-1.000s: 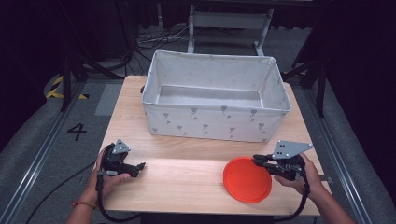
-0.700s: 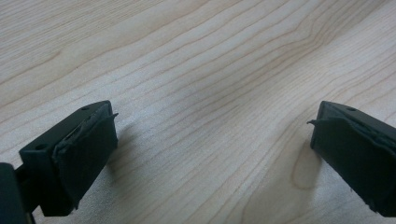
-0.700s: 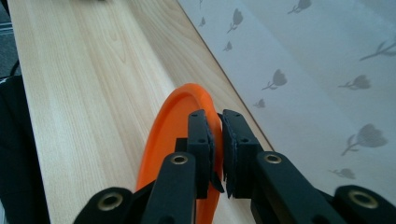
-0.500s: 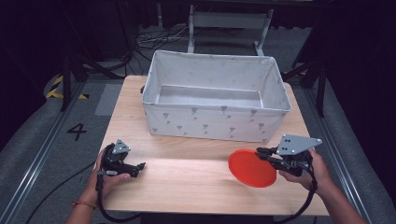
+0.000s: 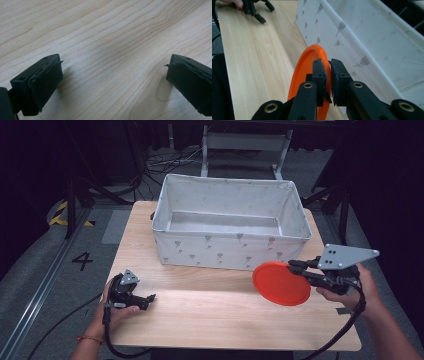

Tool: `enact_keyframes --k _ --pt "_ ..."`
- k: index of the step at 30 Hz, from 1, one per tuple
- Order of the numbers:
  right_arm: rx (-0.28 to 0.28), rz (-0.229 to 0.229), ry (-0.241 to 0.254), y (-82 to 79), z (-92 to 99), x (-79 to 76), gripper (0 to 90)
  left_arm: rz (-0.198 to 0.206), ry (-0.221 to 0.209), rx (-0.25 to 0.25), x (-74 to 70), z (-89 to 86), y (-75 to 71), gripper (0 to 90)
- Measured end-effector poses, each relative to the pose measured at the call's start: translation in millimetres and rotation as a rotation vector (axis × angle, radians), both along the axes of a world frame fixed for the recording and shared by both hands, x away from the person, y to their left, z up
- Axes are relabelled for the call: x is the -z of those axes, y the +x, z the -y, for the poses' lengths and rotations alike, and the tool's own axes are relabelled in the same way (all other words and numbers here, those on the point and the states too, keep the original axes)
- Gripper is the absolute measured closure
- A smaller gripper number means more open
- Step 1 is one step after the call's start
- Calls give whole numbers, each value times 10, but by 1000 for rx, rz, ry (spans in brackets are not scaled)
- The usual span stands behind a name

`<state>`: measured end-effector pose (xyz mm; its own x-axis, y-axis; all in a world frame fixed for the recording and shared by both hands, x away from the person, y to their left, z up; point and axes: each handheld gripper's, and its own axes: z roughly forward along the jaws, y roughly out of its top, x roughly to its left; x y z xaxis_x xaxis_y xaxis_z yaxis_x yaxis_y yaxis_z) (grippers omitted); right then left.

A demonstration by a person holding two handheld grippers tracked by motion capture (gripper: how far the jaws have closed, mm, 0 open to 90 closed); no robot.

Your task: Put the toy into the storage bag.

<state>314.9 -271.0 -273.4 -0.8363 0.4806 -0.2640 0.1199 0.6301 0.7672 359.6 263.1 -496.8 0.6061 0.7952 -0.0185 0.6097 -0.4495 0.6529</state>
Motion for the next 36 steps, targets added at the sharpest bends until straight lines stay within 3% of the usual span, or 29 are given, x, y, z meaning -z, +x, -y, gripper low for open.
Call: enact_keyframes --k 2,11,18,30,36 --pt "3 24 2 17 16 -146 829 -1 1 5 -1 -2 2 8" --pt "-5 63 11 102 18 -512 829 -1 1 5 -1 -2 3 8" --pt "2 50 18 324 26 -784 829 -1 1 5 -1 -2 3 8" --pt "44 68 -15 631 -23 -1094 830 -1 1 6 -1 -3 4 8" --pt "78 60 -1 917 -26 -1152 829 -1 4 9 -2 -5 7 8"
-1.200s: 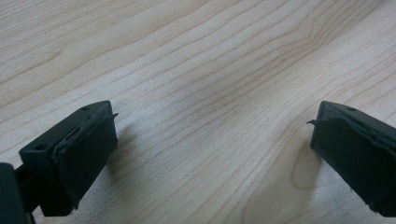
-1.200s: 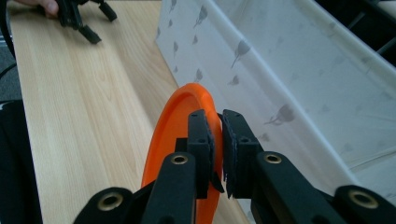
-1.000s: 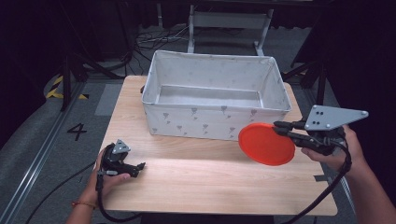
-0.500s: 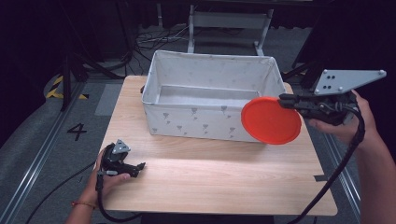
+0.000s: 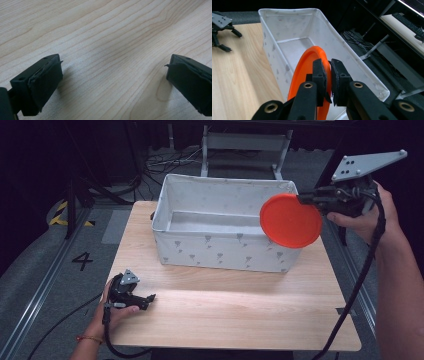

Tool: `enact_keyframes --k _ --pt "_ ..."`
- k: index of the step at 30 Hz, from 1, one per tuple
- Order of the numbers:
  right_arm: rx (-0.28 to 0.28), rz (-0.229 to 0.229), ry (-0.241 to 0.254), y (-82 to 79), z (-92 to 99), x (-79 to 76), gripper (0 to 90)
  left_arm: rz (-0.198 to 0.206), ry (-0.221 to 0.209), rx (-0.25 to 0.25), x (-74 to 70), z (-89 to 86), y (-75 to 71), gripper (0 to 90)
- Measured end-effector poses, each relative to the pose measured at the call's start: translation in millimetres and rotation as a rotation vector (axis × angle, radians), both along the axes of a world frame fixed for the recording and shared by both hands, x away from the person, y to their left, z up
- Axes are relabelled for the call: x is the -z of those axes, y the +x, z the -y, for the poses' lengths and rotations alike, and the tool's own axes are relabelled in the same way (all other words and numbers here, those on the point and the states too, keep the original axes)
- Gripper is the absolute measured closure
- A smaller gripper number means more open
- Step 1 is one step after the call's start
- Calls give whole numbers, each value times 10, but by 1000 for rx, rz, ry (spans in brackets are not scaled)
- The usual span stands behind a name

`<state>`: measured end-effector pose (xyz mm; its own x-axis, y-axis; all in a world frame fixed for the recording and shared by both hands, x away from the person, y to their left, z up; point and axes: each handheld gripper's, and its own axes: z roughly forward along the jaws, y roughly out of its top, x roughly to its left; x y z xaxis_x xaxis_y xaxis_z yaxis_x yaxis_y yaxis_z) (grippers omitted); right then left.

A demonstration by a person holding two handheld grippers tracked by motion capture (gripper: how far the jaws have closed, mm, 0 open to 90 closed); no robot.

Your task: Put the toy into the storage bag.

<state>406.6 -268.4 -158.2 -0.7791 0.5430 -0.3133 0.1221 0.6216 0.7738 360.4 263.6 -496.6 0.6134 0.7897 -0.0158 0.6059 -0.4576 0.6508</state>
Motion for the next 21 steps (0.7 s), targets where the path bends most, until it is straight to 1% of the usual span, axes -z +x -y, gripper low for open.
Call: enact_keyframes --k 3,4,5,6,7,9,10,12,14,16,17,18,21 --pt "-12 -16 29 204 -17 -17 830 1 -1 4 1 -1 5 7" --pt "-12 -16 29 204 -17 -17 830 1 -1 4 1 -1 5 7" --pt "-3 -19 39 318 -33 -7 829 1 0 4 1 -1 5 7" --pt "-3 -19 39 318 -33 -7 829 1 0 4 1 -1 5 7" --pt "-1 -17 32 358 -41 0 829 1 0 4 1 -1 5 7" --pt "5 -14 37 456 -59 23 829 1 -1 3 1 0 5 7" --pt "-6 -8 38 522 -74 44 829 1 -1 4 1 -1 5 7" --pt "-6 -7 33 544 -83 53 829 1 -1 4 1 -1 5 6" --pt "7 -9 28 618 -102 89 829 0 -2 4 1 -2 6 6" --pt "15 -21 25 703 -105 143 829 0 -3 5 1 -3 7 6" --pt "18 -33 20 771 -102 197 829 0 -3 5 1 -3 7 6" --pt "18 -33 20 771 -102 197 829 0 -3 5 1 -3 7 6" --pt "30 -50 17 880 -95 294 829 0 -3 5 1 -2 7 6"
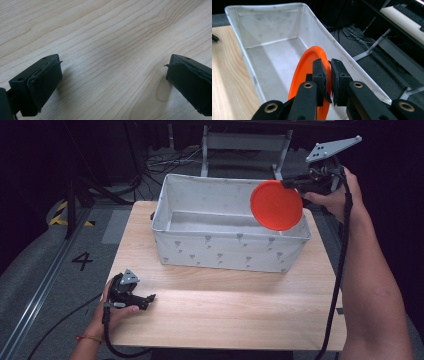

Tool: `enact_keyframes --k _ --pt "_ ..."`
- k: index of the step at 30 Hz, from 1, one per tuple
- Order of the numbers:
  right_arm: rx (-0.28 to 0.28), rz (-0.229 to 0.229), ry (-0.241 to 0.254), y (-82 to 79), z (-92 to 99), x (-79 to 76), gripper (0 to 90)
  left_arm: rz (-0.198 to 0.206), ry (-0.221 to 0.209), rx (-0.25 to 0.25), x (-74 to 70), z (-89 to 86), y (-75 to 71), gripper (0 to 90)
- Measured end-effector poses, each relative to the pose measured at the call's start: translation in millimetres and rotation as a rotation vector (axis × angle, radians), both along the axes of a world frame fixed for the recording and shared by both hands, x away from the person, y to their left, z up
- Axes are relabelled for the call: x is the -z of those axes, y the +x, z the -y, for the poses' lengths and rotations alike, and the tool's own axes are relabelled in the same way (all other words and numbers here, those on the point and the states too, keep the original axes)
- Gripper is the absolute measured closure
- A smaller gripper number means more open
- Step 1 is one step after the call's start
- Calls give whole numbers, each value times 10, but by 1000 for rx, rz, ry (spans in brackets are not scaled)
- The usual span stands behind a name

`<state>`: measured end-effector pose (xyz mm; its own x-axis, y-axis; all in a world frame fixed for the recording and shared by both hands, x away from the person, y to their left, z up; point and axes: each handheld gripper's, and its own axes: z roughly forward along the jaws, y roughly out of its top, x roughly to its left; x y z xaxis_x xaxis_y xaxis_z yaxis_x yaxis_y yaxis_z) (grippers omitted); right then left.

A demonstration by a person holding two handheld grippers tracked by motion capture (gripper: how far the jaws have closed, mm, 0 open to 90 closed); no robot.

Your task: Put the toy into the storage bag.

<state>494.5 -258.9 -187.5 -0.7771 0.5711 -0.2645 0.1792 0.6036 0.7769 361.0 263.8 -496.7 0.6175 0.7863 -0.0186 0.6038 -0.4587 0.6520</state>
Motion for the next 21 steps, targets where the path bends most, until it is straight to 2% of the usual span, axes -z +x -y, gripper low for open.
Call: enact_keyframes --k 3,10,12,17,21 --pt "7 -23 3 93 9 91 829 0 0 0 0 0 1 6" --pt "-11 -58 -36 220 -26 293 829 -8 -9 -2 3 6 1 5" --pt "-13 -73 -34 251 -21 356 829 -5 -7 0 3 5 3 5" --pt "-36 -114 -39 306 -10 543 829 -6 -7 2 2 4 4 5" --pt "-64 -141 -68 325 -18 692 829 -5 -8 2 3 4 5 5"
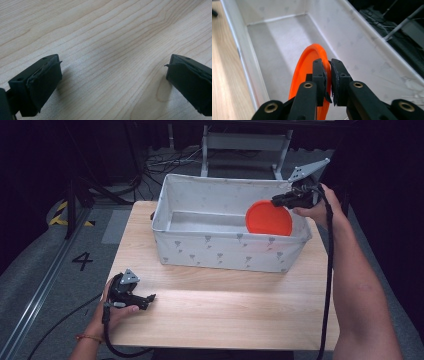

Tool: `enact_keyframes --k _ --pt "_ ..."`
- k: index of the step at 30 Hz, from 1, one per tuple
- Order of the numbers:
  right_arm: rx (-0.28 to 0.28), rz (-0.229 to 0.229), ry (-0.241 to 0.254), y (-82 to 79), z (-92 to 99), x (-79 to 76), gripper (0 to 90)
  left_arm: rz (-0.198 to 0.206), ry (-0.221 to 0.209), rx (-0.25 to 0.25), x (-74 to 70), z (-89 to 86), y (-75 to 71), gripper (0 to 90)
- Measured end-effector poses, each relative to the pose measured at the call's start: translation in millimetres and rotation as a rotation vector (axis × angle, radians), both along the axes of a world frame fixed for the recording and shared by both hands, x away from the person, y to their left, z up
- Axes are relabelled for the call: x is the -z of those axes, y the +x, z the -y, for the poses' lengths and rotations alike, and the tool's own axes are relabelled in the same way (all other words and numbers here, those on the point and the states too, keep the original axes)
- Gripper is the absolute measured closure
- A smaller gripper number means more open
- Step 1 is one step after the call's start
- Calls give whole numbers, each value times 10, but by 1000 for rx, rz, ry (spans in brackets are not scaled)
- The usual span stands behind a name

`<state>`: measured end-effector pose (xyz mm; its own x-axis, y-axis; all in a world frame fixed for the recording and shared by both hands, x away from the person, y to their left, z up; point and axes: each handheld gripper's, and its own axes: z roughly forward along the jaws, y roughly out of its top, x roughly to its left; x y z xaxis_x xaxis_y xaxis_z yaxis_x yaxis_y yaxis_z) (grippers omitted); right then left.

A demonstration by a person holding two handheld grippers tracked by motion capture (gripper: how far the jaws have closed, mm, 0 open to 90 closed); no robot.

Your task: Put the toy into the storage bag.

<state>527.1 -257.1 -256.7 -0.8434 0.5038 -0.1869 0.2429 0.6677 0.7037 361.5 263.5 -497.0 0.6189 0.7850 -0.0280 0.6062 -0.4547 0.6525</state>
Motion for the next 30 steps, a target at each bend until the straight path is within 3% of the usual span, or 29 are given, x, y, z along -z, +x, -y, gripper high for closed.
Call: enact_keyframes --k 10,18,23,30 --pt "-88 -59 -93 -66 -43 225 829 0 1 1 -1 -1 0 5" --pt "-154 -131 -244 -100 -151 379 828 0 0 1 0 0 0 4" --pt "-170 -150 -297 -100 -173 391 828 0 0 1 0 0 0 4" --pt "-191 -222 -415 -74 -215 423 827 0 1 1 -1 0 0 5"
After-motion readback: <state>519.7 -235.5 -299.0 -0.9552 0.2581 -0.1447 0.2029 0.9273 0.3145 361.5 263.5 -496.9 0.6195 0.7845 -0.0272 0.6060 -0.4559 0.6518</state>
